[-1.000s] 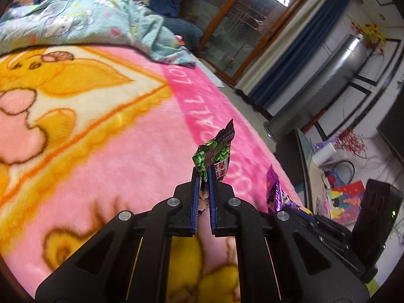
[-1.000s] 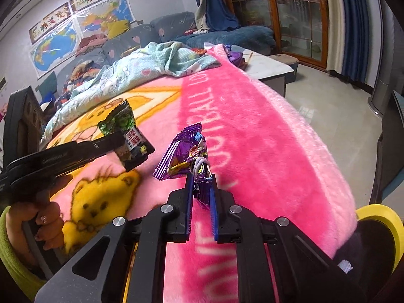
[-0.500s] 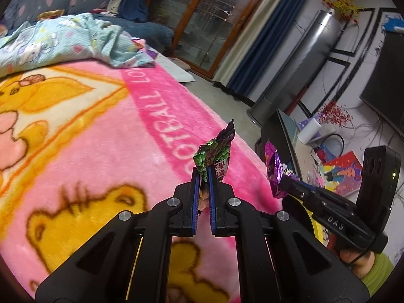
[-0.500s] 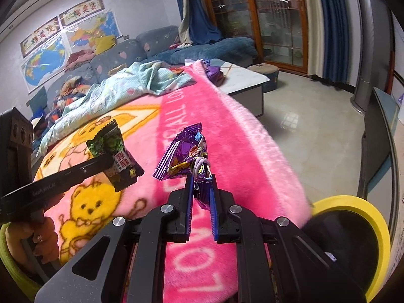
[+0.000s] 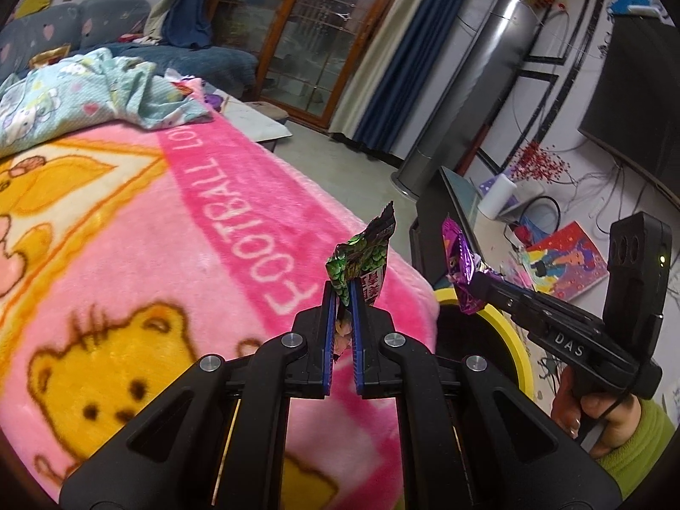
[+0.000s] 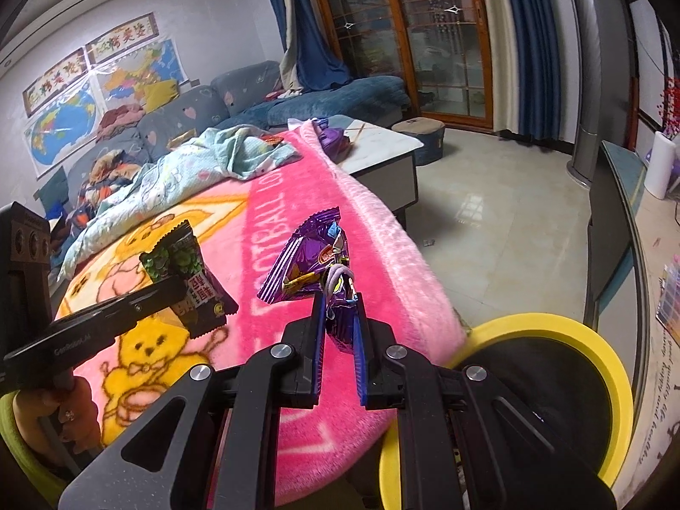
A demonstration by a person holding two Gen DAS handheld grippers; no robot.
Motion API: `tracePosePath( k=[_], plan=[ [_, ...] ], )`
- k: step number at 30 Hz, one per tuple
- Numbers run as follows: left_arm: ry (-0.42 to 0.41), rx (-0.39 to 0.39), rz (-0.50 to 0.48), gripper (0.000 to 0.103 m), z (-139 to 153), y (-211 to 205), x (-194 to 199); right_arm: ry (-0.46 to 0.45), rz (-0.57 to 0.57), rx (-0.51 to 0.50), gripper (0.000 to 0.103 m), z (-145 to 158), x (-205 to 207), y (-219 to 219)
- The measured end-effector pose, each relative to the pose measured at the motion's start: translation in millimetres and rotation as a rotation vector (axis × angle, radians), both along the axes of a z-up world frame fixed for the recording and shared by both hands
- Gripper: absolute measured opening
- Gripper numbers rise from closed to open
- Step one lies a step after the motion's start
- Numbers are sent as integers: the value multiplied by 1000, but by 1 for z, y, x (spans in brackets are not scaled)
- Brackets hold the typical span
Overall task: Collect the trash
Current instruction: 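Carry the green packet and purple wrapper over the yellow bin and open both tools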
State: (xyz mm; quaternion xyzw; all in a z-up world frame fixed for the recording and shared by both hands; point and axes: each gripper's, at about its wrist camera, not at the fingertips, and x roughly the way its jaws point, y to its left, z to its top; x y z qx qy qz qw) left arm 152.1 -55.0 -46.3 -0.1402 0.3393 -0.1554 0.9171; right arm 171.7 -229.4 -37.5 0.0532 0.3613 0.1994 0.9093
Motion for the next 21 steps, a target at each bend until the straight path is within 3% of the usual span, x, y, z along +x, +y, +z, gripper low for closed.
tracePosePath(
  k=[21],
  plan=[
    [-31, 54, -132, 3, 8, -58, -18, -9, -152, 36, 12, 8, -24, -67]
  ],
)
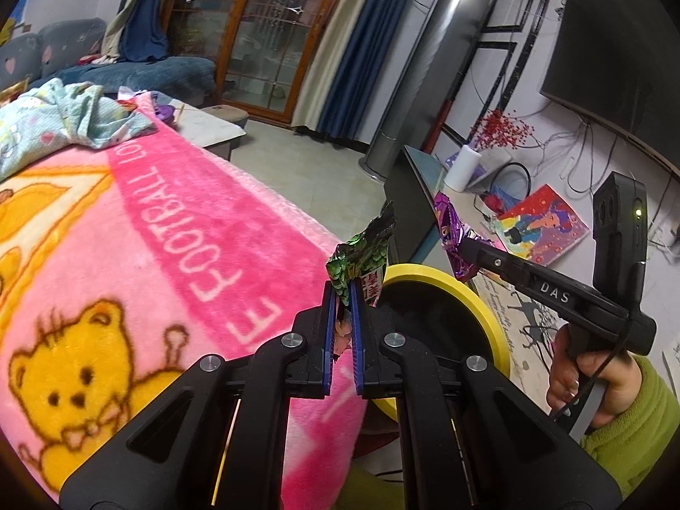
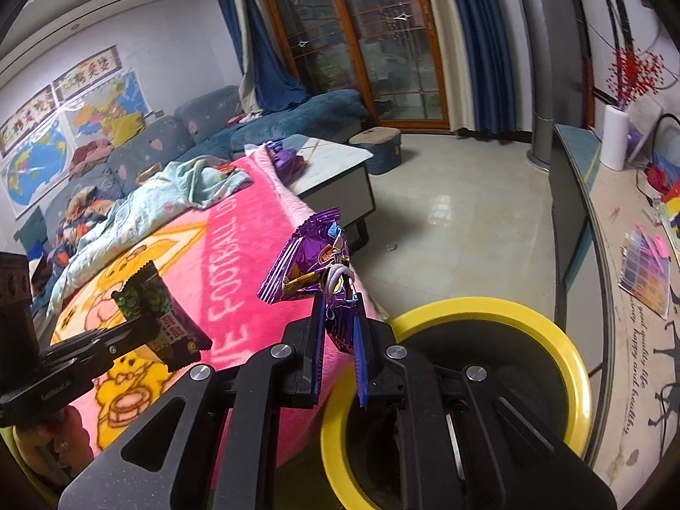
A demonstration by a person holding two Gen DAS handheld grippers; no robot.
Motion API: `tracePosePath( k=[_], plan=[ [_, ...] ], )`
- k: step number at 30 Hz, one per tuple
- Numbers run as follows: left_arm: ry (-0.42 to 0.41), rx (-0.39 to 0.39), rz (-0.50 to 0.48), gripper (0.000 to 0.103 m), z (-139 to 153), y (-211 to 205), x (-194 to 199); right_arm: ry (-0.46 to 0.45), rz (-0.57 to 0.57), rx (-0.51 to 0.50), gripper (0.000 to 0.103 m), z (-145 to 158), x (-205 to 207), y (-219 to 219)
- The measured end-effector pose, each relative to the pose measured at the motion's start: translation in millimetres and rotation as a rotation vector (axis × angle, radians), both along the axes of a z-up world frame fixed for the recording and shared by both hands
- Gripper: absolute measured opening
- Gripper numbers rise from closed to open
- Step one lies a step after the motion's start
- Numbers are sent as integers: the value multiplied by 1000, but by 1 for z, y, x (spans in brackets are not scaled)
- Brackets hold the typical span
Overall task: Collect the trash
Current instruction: 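Carry the green packet and purple wrapper over the yellow bin and open both tools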
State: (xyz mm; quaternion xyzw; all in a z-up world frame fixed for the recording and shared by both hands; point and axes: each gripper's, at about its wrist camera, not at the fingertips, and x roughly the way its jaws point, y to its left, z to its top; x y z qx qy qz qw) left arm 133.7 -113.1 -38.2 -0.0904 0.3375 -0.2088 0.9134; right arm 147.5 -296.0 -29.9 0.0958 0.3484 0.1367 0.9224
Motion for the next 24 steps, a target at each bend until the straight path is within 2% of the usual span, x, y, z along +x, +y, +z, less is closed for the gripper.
tracePosePath(
  k=[13, 24],
  plan=[
    [-25, 52, -102, 3, -2, -41, -10, 28, -100, 32, 12, -8, -17, -52],
    [-21, 108, -199, 3, -14, -75, -19, 64, -150, 23, 12, -28, -30, -83]
  ],
)
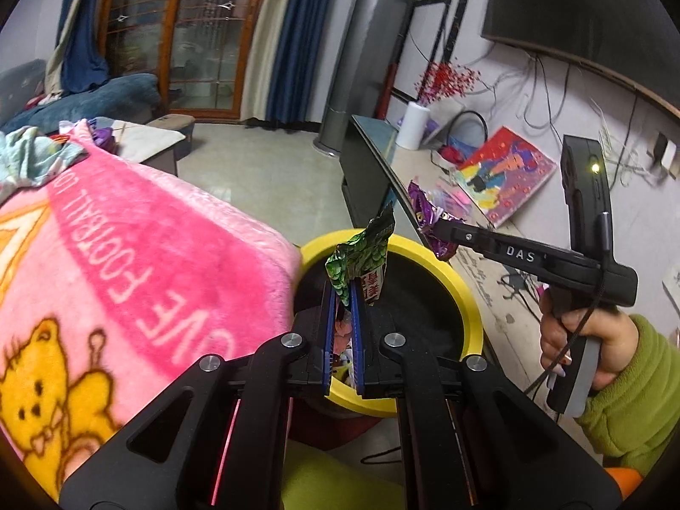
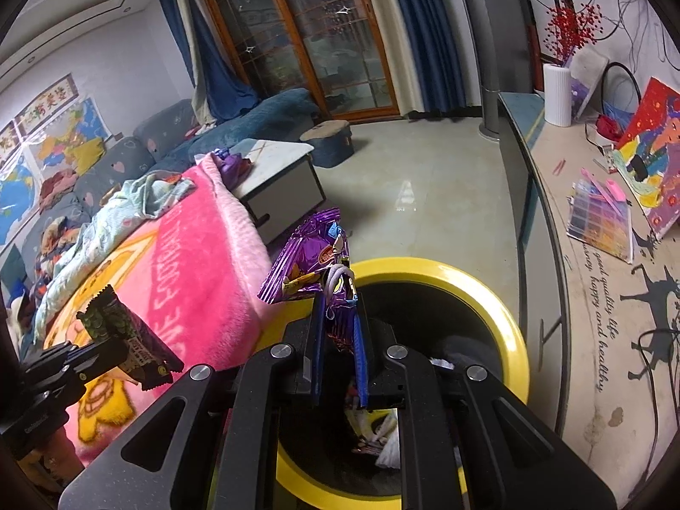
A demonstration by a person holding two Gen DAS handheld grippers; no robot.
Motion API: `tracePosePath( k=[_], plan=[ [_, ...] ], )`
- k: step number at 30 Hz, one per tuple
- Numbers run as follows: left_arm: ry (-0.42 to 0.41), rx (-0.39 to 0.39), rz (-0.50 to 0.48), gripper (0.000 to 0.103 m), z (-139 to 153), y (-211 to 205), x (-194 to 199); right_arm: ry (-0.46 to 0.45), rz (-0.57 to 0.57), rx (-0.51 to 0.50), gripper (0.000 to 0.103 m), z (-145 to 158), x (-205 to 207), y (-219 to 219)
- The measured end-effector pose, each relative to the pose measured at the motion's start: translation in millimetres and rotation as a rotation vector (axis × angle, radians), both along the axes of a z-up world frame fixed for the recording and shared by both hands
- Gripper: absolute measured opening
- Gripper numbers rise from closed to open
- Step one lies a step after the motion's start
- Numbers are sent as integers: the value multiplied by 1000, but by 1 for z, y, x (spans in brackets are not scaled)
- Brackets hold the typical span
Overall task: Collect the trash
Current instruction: 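Carry the green packet and purple wrapper over the yellow bin and open both tools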
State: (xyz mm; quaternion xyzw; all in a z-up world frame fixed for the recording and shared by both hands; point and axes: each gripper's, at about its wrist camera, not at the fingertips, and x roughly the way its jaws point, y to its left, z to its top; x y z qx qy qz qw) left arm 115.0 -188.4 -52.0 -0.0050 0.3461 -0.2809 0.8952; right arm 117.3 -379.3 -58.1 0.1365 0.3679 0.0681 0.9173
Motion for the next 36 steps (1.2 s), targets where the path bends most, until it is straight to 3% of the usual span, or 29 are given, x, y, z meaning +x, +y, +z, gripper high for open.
tracePosePath(
  k=[12, 23, 29, 36],
  plan=[
    [40, 56, -70, 3, -21, -29, -4, 63, -17, -3, 14, -27, -9, -21],
    [94, 38, -81, 5, -41, -44, 11, 107, -31, 22, 18, -42, -6, -27],
    [120, 44, -56, 23, -52, -46, 18, 128, -29, 19, 32, -50, -5, -24],
    [134, 28, -30, 55, -53, -39, 24, 139, -29, 10, 47, -54, -6, -22]
  ],
)
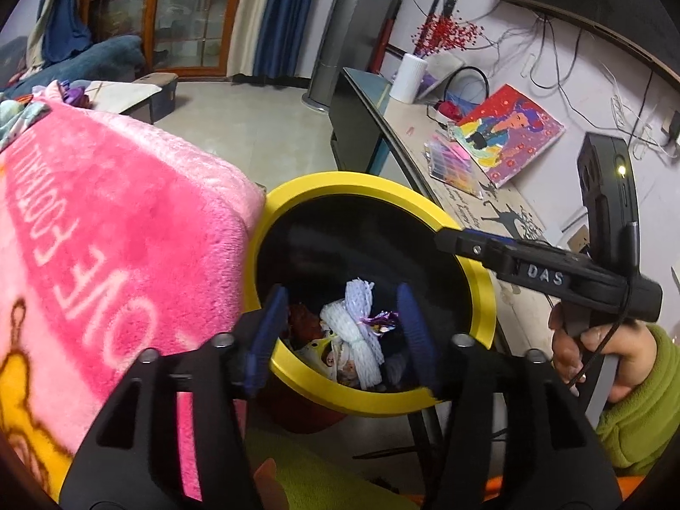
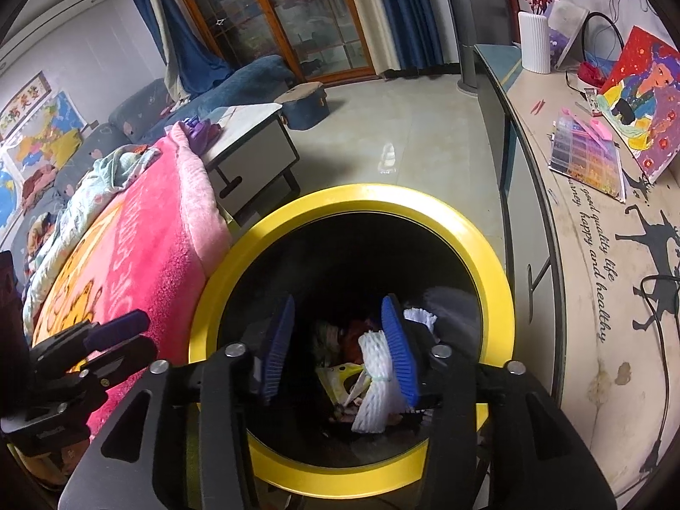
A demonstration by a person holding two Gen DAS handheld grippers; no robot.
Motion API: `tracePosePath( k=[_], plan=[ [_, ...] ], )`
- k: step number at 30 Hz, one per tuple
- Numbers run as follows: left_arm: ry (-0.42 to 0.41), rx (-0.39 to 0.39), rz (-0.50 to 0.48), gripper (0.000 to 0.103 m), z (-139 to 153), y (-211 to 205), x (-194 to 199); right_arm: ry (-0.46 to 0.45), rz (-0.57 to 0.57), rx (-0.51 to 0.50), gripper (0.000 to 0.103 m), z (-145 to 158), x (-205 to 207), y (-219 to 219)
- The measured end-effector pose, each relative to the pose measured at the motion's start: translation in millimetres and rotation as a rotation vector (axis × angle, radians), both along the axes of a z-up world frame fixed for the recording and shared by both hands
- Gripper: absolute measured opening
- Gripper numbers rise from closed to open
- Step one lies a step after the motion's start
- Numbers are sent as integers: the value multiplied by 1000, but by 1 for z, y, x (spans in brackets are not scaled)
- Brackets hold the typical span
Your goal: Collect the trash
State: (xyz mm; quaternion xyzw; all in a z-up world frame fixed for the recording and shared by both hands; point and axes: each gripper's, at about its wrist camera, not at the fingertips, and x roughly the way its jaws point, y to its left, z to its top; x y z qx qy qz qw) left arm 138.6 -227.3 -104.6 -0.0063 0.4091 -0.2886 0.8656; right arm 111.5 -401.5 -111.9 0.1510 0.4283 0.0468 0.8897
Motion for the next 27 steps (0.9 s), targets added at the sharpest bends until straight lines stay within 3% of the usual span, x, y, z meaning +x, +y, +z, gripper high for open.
tracePosePath(
  k=[5, 8, 17, 27],
  plan=[
    [-17, 6, 42, 79, 7, 10, 3, -12, 8, -21, 64, 4, -1, 6],
    [-35, 3, 67, 89, 12, 17, 3, -32, 11, -46, 74, 8, -2, 11],
    [-72, 14, 146, 92, 26, 41, 3, -87, -13, -95, 94, 24, -10, 25],
    [-106, 35, 245, 92, 41, 81, 1, -77, 8, -86, 96, 43, -9, 59]
  ],
)
